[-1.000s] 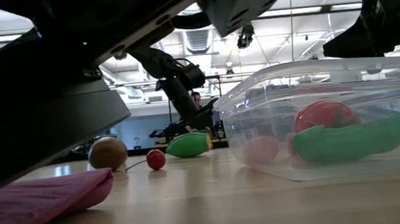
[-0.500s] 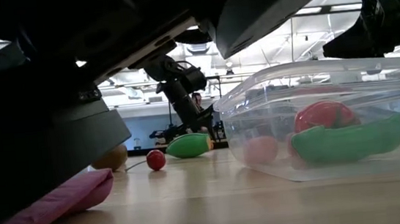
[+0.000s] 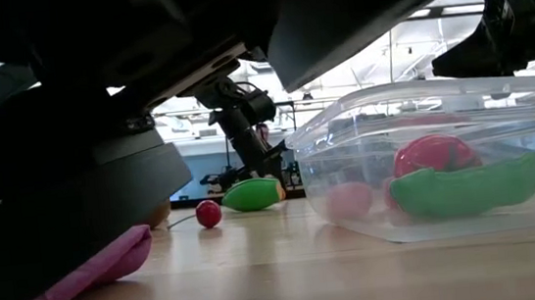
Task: Pick and placing Produce into tupperware
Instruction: Put the pink peach into the transparent container
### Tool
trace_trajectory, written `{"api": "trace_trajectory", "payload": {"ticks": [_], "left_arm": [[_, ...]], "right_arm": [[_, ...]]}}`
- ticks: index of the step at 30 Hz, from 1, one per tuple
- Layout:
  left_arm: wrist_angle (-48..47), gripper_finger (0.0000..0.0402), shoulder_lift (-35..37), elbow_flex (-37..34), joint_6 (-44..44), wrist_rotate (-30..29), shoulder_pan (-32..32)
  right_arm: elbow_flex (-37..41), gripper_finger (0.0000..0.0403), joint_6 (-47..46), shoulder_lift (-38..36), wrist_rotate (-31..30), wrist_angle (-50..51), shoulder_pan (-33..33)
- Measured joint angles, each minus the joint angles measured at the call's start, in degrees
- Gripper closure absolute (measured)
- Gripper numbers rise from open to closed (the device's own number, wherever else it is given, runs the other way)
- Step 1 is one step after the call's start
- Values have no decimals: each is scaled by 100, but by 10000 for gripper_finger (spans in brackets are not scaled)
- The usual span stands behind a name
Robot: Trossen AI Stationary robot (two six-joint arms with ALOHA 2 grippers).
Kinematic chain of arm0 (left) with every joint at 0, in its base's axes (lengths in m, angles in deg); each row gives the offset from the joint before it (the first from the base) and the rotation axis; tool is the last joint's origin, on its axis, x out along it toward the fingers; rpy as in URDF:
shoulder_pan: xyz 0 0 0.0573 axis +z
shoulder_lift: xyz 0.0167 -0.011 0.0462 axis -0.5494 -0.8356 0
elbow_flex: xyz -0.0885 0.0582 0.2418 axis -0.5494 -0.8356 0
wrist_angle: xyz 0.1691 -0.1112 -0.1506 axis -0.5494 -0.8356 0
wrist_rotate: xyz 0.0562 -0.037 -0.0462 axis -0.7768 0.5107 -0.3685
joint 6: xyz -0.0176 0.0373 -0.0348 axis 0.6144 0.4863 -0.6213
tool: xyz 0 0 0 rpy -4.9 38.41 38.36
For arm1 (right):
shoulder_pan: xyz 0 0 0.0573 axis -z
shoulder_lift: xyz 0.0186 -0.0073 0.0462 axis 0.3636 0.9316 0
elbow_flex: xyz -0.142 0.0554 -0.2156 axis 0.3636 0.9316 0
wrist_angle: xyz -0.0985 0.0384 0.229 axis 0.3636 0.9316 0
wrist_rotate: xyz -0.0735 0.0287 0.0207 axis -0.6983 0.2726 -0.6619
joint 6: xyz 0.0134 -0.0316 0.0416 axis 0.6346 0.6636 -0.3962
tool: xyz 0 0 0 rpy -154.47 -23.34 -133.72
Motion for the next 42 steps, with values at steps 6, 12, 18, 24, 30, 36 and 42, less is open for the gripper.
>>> {"api": "trace_trajectory", "payload": {"ticks": [6, 12, 18, 24, 30, 36, 42], "left_arm": [[105, 276, -2, -4, 3, -8, 0], [127, 277, -9, -11, 4, -43, 0], [125, 277, -9, -13, 5, -44, 0], [118, 277, -9, -15, 4, -50, 0], [129, 277, -9, -17, 17, -72, 0], [234, 277, -9, -20, 32, -74, 0], [234, 308, -9, -26, 46, -74, 0]], "right_arm": [[0, 324, 0, 0, 0, 0, 1], [0, 330, 0, 0, 0, 0, 0], [0, 323, 0, 0, 0, 0, 1], [0, 317, 0, 0, 0, 0, -1], [0, 321, 0, 0, 0, 1, 1], [0, 330, 0, 0, 0, 0, 1], [0, 326, 0, 0, 0, 1, 1]]}}
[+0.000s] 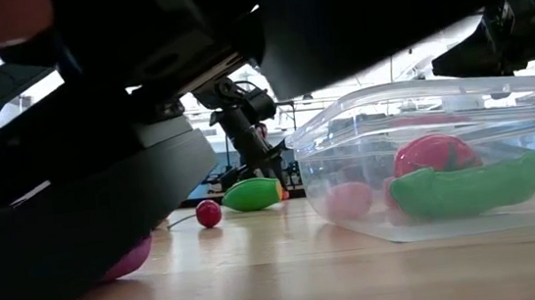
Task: Pick and placing Produce into tupperware
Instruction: Put the pink peach into the transparent container
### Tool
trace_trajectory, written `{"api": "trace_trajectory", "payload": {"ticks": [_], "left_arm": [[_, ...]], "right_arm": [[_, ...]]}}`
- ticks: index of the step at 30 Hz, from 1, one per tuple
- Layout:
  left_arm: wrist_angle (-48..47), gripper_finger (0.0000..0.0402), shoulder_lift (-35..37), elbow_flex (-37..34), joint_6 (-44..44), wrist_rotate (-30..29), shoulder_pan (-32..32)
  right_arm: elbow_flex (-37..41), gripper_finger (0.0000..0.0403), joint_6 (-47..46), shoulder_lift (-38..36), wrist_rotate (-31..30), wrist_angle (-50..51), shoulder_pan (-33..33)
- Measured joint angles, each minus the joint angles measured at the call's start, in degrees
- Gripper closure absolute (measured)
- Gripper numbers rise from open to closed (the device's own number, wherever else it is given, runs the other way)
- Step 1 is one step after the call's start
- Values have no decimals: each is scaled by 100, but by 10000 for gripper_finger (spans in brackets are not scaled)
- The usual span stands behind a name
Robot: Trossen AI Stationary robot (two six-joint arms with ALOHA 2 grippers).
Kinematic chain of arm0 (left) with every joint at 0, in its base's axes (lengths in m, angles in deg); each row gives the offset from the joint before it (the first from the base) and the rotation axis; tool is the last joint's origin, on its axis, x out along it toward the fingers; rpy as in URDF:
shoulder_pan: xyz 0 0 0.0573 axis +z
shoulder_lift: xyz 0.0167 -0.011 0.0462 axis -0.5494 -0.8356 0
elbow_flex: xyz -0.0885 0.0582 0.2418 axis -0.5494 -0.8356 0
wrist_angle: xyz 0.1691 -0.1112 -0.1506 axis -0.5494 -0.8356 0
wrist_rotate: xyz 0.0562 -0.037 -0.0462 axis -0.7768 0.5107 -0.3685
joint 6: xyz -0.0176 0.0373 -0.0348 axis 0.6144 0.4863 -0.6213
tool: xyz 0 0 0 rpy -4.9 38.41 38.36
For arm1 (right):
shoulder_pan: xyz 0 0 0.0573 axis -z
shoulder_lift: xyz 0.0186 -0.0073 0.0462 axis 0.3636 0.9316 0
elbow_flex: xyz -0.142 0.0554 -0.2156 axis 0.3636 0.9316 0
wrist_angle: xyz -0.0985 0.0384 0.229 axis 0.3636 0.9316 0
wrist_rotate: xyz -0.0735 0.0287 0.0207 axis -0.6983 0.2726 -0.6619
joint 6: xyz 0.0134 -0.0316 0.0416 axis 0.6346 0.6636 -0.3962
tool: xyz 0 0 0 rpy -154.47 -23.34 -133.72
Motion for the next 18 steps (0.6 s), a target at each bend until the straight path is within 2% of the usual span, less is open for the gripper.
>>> {"api": "trace_trajectory", "payload": {"ticks": [5, 18], "left_arm": [[49, 335, 0, -2, 15, 0, 0], [109, 338, 0, -2, -4, 243, -28]], "right_arm": [[0, 319, 0, 0, 1, 0, -2], [0, 332, 0, 0, 0, -1, -2]]}}
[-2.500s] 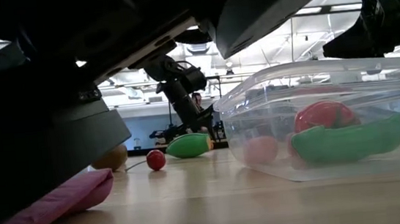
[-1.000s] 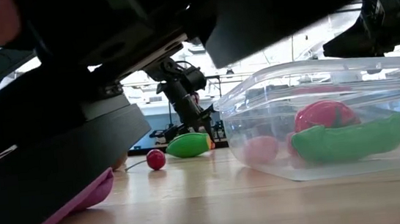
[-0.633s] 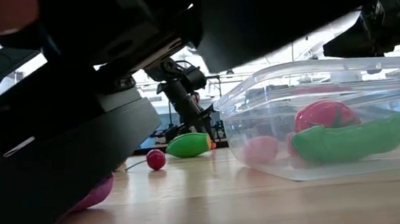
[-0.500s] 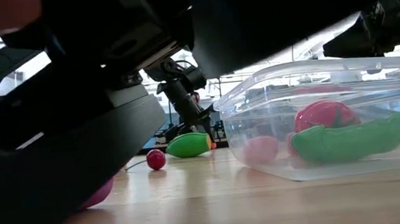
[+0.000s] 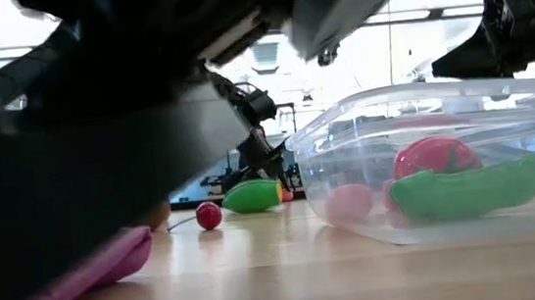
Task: Pick and placing Produce into tupperware
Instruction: Put the pink peach into the transparent container
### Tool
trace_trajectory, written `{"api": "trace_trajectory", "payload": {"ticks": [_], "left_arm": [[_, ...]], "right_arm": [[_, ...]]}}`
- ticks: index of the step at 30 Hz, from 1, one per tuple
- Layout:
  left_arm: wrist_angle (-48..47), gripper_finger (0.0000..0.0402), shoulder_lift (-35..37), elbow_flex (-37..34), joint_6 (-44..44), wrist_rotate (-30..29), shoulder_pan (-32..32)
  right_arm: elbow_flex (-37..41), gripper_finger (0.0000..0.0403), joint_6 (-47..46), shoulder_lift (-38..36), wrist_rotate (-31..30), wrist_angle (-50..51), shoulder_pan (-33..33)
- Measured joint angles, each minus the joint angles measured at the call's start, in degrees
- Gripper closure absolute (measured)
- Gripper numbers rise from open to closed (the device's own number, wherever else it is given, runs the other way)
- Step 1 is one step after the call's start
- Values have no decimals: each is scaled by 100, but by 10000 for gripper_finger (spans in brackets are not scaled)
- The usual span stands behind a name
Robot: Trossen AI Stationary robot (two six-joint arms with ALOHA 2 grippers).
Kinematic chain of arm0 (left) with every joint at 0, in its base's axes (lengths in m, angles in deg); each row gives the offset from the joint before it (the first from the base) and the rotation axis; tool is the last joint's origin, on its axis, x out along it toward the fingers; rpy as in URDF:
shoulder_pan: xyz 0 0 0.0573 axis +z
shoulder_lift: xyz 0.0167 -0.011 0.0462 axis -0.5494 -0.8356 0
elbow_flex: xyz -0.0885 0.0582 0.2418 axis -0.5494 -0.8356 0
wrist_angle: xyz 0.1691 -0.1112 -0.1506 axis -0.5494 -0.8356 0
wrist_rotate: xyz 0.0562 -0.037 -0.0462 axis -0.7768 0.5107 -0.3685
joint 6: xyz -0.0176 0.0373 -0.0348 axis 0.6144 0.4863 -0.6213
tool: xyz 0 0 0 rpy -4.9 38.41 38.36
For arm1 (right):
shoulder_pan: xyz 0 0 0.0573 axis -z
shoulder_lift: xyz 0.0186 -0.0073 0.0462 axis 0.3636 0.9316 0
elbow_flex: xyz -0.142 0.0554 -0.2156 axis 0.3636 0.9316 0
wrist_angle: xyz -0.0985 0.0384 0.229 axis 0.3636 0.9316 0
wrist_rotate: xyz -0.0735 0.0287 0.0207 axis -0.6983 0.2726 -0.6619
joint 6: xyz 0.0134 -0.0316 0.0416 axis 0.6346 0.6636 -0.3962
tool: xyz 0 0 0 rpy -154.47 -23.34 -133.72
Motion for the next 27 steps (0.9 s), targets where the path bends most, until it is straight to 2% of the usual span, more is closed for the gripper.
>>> {"api": "trace_trajectory", "payload": {"ticks": [3, 6, 11, 13, 16, 19, 23, 27], "left_arm": [[-13, 338, 24, 0, -18, 226, -20], [-62, 338, 221, 0, 336, 734, -71], [-215, 338, 637, 9, 1104, 669, -292], [-257, 338, 783, 7, 1498, 823, -385], [-483, 338, 1100, 5, 2343, 1310, -557], [-1078, 338, 1473, 1, 3830, 1869, -873], [-2242, 338, 1944, -8, 5712, 1929, -1373], [-2719, 338, 2270, -9, 6227, 1924, -1860]], "right_arm": [[0, 332, 0, -1, 0, 0, 0], [0, 329, 0, 0, 2, 2, 0], [0, 323, 0, -1, 0, 2, 1], [0, 321, 0, 0, 2, 4, 0], [0, 319, 0, 0, 2, 2, 0], [0, 321, 0, -1, 1, 0, 0], [0, 327, 0, -2, 2, 2, 1], [-1, 331, 0, 0, 1, -2, 0]]}}
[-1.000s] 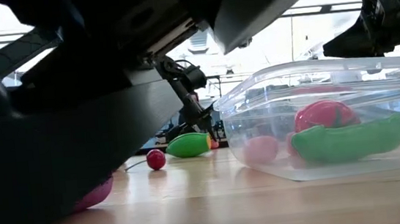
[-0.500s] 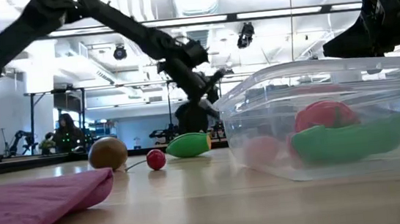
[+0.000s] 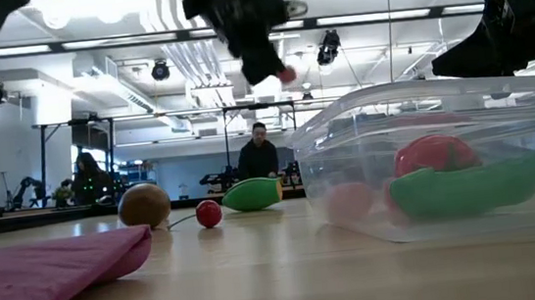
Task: Pick and placing Produce into tupperware
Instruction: Put the pink peach into the transparent container
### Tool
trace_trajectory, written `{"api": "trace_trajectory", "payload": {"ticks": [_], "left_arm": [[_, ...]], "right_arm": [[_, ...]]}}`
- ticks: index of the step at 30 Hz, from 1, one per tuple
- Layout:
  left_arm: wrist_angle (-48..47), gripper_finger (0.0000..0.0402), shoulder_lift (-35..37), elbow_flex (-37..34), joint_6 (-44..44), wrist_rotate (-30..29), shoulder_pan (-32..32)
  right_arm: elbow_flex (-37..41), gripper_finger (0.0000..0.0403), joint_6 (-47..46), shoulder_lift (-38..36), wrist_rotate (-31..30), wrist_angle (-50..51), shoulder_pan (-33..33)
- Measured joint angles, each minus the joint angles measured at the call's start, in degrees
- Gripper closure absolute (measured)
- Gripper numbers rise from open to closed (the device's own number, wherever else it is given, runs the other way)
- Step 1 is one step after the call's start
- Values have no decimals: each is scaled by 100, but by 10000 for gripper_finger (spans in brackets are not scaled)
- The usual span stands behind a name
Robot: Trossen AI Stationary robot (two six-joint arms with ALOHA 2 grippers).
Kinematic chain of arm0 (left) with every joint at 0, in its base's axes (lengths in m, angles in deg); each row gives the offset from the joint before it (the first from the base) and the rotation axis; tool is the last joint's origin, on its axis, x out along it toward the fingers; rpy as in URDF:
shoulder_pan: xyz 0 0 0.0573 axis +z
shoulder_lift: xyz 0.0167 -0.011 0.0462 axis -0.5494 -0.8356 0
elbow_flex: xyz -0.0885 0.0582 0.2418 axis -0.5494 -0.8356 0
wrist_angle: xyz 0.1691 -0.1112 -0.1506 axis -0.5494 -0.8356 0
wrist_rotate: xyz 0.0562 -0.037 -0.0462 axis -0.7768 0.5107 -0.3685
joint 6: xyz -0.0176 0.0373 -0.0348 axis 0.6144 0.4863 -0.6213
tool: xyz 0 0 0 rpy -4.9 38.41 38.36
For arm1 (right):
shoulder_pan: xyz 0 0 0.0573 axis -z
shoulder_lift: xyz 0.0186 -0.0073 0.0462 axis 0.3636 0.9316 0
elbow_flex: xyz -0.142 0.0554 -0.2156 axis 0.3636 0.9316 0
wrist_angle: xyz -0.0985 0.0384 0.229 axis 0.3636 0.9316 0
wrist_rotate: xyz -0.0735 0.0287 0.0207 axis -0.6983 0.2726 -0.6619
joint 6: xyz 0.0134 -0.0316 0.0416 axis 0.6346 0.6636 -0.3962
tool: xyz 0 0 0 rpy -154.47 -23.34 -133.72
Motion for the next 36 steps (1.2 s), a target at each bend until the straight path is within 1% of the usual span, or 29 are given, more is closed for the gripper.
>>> {"api": "trace_trajectory", "payload": {"ticks": [5, 11, 13, 16, 19, 22, 24, 28, 30, 33, 36], "left_arm": [[347, 338, 143, 0, -256, -36, -596], [318, 338, 91, -8, -271, -93, -1272], [181, 338, 82, -78, -269, -210, -1505], [247, 338, 114, -377, -267, -402, -1851], [289, 338, 122, -763, -258, -867, -2203], [837, 338, 122, -1137, -222, -1613, -2517], [1465, 338, 122, -1380, -292, -1860, -2658], [2494, 338, 122, -1731, -821, -1885, -2842], [2619, 338, 122, -1755, -1009, -1924, -2897], [2667, 338, 122, -1755, -1171, -2176, -2964], [2735, 338, 107, -1753, -1394, -2184, -2994]], "right_arm": [[1, 331, 0, -2, -2, 2, 1], [-1, 323, 0, -2, 0, 0, 0], [-1, 321, 0, -2, 0, 0, -1], [-1, 319, 0, 0, 0, 1, 1], [-1, 320, 0, -1, 0, 2, 0], [0, 324, 0, 0, 0, 0, 0], [-1, 327, 0, 0, 0, 0, -1], [-1, 331, 0, 0, 0, 0, 1], [-1, 333, 0, 0, 0, 0, 1], [1, 331, 0, 0, -1, 0, 0], [-1, 328, 0, 0, 0, 0, 1]]}}
